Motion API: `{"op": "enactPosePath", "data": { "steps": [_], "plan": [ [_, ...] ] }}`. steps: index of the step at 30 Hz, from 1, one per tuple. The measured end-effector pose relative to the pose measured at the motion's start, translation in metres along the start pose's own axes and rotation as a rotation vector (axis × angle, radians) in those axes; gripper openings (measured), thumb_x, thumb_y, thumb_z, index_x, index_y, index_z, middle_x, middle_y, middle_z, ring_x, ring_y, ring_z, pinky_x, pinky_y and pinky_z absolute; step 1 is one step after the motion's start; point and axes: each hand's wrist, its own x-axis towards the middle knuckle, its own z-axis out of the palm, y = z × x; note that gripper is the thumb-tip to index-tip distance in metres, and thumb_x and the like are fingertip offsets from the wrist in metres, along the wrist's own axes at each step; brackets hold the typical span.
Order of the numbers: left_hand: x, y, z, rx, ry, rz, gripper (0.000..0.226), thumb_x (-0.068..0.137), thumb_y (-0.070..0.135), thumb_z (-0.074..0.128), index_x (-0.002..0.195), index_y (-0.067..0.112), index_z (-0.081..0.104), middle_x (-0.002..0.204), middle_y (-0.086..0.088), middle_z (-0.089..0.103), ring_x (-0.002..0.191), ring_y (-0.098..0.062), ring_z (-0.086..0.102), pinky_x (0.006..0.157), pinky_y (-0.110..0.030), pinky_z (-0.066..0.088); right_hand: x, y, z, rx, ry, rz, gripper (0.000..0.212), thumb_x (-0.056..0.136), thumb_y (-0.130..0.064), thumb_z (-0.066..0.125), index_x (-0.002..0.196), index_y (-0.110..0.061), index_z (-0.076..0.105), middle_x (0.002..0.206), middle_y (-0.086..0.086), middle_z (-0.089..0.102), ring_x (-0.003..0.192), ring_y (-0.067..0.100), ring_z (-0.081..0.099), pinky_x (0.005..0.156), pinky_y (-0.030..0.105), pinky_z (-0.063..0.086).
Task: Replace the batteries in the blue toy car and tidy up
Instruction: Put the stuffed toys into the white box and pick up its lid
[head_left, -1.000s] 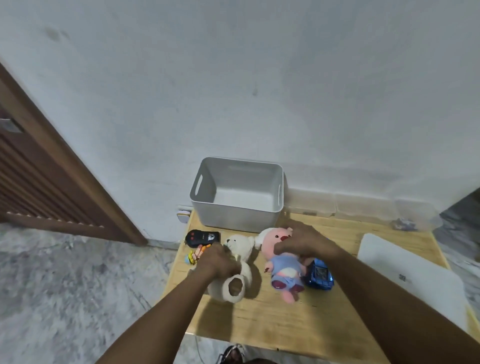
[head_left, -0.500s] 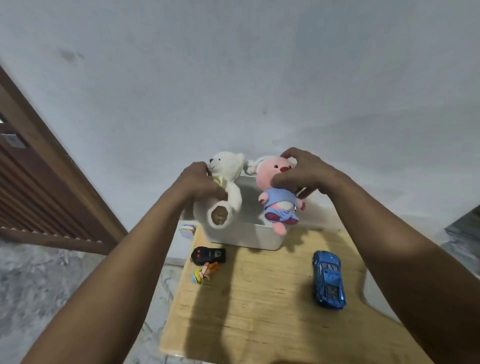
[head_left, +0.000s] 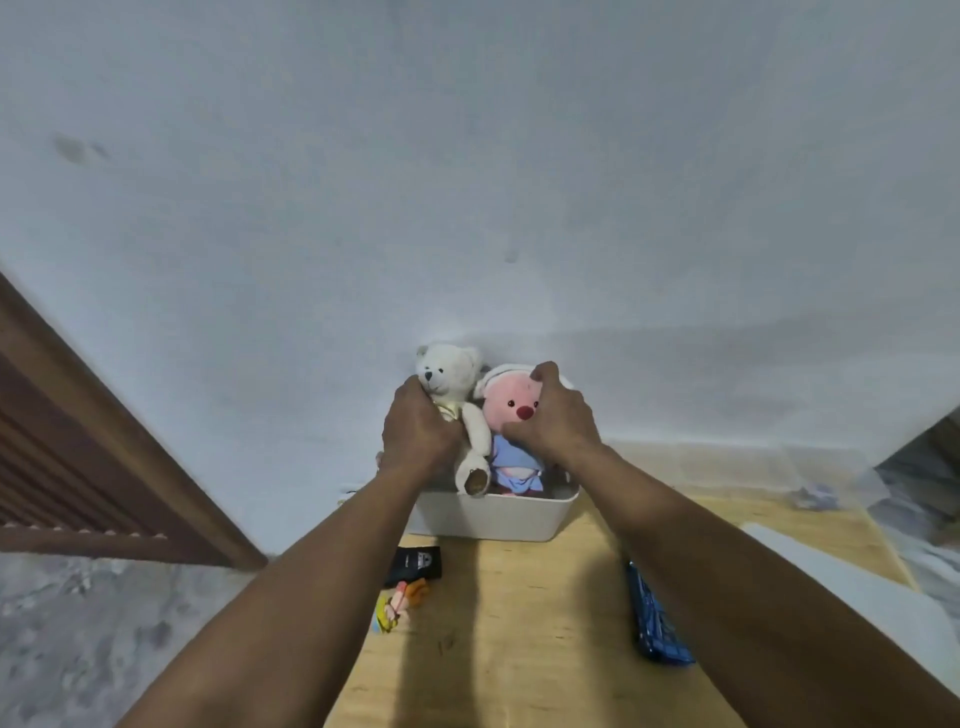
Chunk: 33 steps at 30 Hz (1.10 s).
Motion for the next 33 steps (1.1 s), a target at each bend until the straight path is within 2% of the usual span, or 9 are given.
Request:
{"op": "enactPosePath", "data": {
  "steps": [4,7,11,16,21,23,27,30,33],
  "plan": [
    [0.002,-0.013,0.014,0.066,-0.057,-0.051,0.058,0.061,0.052,0.065,0.108,0.025,0.046,0.098,0.004,0.060,0.084,-0.023,0.061,0.072,-0.032,0.051,0.008,0.010,0.015,-0.055,-0.070,0.014,0.066,0.068,-0.031,0.078,0.122,-0.019,0.042,0.111,0.010,0.061,0.101,0.031,0.058,0.079,0.033,0.047],
    [0.008,-0.019,0.025,0.125,-0.097,-0.063,0.059,0.065,0.045,0.061,0.116,0.019,0.048,0.098,-0.003,0.064,0.089,-0.027,0.066,0.072,-0.031,0.051,0.017,0.014,0.022,-0.079,-0.094,0.013,0.060,0.068,-0.027,0.076,0.122,-0.017,0.050,0.115,0.010,0.062,0.107,0.030,0.057,0.080,0.030,0.044],
    [0.014,-0.025,0.036,0.232,-0.174,-0.127,0.060,0.081,0.025,0.062,0.133,0.005,0.038,0.118,-0.015,0.059,0.111,-0.033,0.060,0.086,-0.037,0.046,0.029,0.020,0.034,-0.148,-0.154,0.016,0.057,0.072,-0.027,0.075,0.125,-0.017,0.054,0.120,0.010,0.062,0.112,0.029,0.056,0.085,0.030,0.045],
    [0.028,-0.032,0.049,0.367,-0.292,-0.189,0.055,0.084,0.020,0.063,0.129,0.001,0.038,0.128,-0.018,0.057,0.120,-0.033,0.057,0.094,-0.036,0.046,0.040,0.030,0.057,-0.230,-0.231,0.032,0.054,0.080,-0.030,0.070,0.125,-0.011,0.047,0.123,0.015,0.060,0.117,0.033,0.054,0.091,0.035,0.045],
    [0.036,-0.041,0.056,0.428,-0.427,-0.203,0.039,0.089,0.023,0.054,0.123,0.006,0.062,0.128,-0.013,0.062,0.119,-0.028,0.059,0.093,-0.030,0.047,0.044,0.041,0.076,-0.271,-0.316,0.065,0.045,0.090,-0.021,0.060,0.129,-0.007,0.042,0.128,0.018,0.057,0.121,0.034,0.052,0.093,0.035,0.043],
    [0.038,-0.047,0.057,0.466,-0.471,-0.186,0.038,0.087,0.026,0.055,0.120,0.011,0.066,0.126,-0.011,0.063,0.117,-0.027,0.060,0.092,-0.030,0.048,0.044,0.044,0.080,-0.294,-0.325,0.083,0.043,0.091,-0.018,0.057,0.130,-0.007,0.043,0.131,0.020,0.054,0.123,0.036,0.050,0.096,0.036,0.043],
    [0.041,-0.048,0.055,0.507,-0.457,-0.128,0.043,0.086,0.033,0.055,0.119,0.007,0.064,0.123,-0.012,0.064,0.114,-0.027,0.062,0.090,-0.030,0.049,0.044,0.042,0.079,-0.349,-0.326,0.058,0.043,0.088,-0.014,0.055,0.128,-0.006,0.045,0.129,0.021,0.054,0.122,0.036,0.050,0.096,0.037,0.044],
    [0.037,-0.037,0.043,0.494,-0.424,-0.071,0.043,0.090,0.033,0.054,0.119,0.003,0.062,0.122,-0.013,0.064,0.114,-0.028,0.061,0.089,-0.030,0.049,0.043,0.032,0.069,-0.393,-0.274,-0.001,0.039,0.084,-0.018,0.060,0.120,-0.007,0.049,0.121,0.019,0.059,0.114,0.037,0.056,0.089,0.037,0.047],
    [0.039,-0.029,0.022,0.431,-0.346,-0.073,0.029,0.089,0.028,0.059,0.107,0.006,0.064,0.116,-0.015,0.065,0.109,-0.030,0.061,0.082,-0.030,0.047,0.041,0.018,0.058,-0.378,-0.223,-0.075,0.033,0.081,-0.019,0.060,0.113,-0.009,0.058,0.116,0.017,0.064,0.109,0.035,0.060,0.085,0.034,0.048]
  ]
}}
